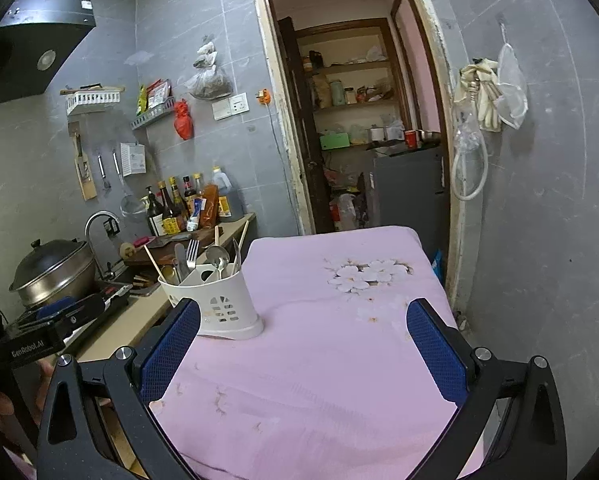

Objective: Organize utensils

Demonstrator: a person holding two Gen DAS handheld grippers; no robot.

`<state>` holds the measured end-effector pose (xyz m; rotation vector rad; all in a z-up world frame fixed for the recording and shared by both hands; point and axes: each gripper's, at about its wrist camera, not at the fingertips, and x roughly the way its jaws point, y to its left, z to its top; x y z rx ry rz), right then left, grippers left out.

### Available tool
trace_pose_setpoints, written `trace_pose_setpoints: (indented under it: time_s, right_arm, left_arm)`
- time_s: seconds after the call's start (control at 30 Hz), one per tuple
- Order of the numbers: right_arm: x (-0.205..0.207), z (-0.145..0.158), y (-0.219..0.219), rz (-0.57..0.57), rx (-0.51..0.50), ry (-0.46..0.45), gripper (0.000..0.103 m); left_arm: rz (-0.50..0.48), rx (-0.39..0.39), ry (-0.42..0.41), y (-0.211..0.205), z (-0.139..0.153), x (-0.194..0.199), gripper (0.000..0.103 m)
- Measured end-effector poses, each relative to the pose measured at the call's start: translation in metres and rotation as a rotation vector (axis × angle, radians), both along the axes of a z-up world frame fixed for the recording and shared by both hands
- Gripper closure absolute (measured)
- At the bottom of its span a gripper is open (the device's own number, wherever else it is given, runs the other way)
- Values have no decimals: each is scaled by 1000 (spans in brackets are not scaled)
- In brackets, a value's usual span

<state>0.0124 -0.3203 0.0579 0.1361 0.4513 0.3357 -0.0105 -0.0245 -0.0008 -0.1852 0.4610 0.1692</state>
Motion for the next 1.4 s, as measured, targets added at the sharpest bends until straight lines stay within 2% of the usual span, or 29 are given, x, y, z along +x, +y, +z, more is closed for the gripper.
trace_pose_setpoints:
  time_s: [0.23, 1.4]
  right_arm:
    - [-6, 4, 2, -14, -22, -31, 1]
    - [1, -2, 14, 41, -27, -2, 1]
  left_arm:
    - [12, 27, -22, -4, 4, -6, 3]
    - [38, -14, -16, 0, 3, -10, 3]
